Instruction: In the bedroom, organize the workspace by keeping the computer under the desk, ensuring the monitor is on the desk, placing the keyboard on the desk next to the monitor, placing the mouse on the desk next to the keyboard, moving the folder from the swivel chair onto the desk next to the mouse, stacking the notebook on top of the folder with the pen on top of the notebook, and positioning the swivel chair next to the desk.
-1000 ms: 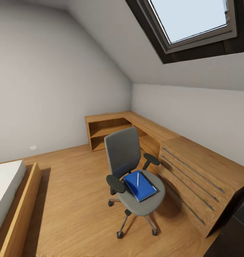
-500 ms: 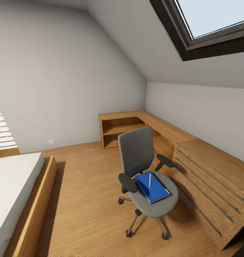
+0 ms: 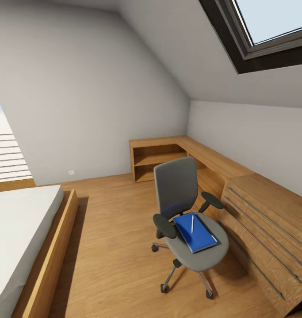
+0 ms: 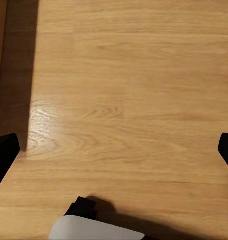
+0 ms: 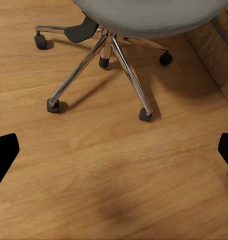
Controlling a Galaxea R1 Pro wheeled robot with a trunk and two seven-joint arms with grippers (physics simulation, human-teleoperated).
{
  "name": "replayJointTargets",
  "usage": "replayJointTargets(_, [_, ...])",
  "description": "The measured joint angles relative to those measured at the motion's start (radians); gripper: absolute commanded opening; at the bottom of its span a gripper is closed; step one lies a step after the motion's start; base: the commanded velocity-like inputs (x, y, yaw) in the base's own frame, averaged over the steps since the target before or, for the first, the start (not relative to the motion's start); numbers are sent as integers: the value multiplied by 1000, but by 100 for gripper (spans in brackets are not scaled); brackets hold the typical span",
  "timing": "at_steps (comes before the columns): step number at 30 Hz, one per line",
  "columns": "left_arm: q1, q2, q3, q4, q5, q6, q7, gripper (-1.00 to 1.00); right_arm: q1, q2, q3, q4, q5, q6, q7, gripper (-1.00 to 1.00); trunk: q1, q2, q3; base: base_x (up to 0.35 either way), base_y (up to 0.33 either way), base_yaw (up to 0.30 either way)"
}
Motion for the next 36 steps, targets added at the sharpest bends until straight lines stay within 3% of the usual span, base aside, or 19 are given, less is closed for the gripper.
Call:
replayJointTargets(8, [0, 1, 1, 0, 0, -1, 1, 100, 0, -2, -1, 0, 0, -1, -1, 100, 0, 0, 0, 0, 0, 0])
replayJointTargets(9, [0, 32, 97, -32, 6, -1, 2, 100, -10, -26, -6, -27, -2, -18, -1, 100, 0, 0, 0, 0, 0, 0])
replayJointTargets(12, [0, 50, 130, -85, 6, 6, 2, 100, -69, -35, -6, -58, -3, -12, -5, 100, 0, 0, 0, 0, 0, 0])
replayJointTargets(13, [-48, 58, 142, -131, 10, 170, 7, 100, -147, -54, -51, -63, -11, 49, -27, 100, 0, 0, 0, 0, 0, 0])
replayJointTargets(14, [-151, 59, 142, -133, 9, 206, 6, 100, -285, -58, -60, -65, -6, 70, -28, 100, 0, 0, 0, 0, 0, 0])
replayJointTargets(15, [-182, 58, 148, -134, 15, 269, 4, 100, -360, -66, -87, -65, -5, 107, -28, 100, 0, 0, 1, 0, 0, 0])
replayJointTargets(17, [-226, 56, 177, -136, 15, 356, 3, 100, -373, -75, -139, -64, -7, 167, -24, 100, 0, 0, 0, 0, 0, 0])
replayJointTargets(19, [-266, 55, 249, -140, 13, 416, 0, 100, -434, -81, -232, -64, -6, 243, 2, 100, 0, 0, 0, 0, 0, 0])
replayJointTargets(21, [-288, 55, 295, -143, 12, 444, -2, 100, -491, -90, -316, -65, -5, 321, 48, 100, 0, 0, 0, 0, 0, 0])
replayJointTargets(27, [-299, 61, 317, -145, 6, 453, -1, 100, -537, -107, -400, -37, -14, 540, 92, 100, 0, 0, 0, 0, 0, 0])
replayJointTargets(30, [-299, 62, 317, -145, 5, 451, -1, 100, -538, -110, -410, -13, -16, 580, 93, 100, 0, 0, 0, 0, 0, 0])
replayJointTargets(31, [-299, 63, 317, -148, 5, 450, -2, 100, -538, -121, -416, -8, -22, 646, 100, 100, 0, 0, 0, 42, 0, 0])
replayJointTargets(33, [-299, 64, 317, -163, 5, 449, -3, 100, -538, -141, -425, -13, -55, 740, 144, 100, 0, 0, 0, 181, 0, 0])
replayJointTargets(36, [-299, 63, 316, -206, 4, 450, -2, 100, -539, -154, -429, -24, -90, 785, 211, 100, -1, 0, 0, 284, 0, 0])
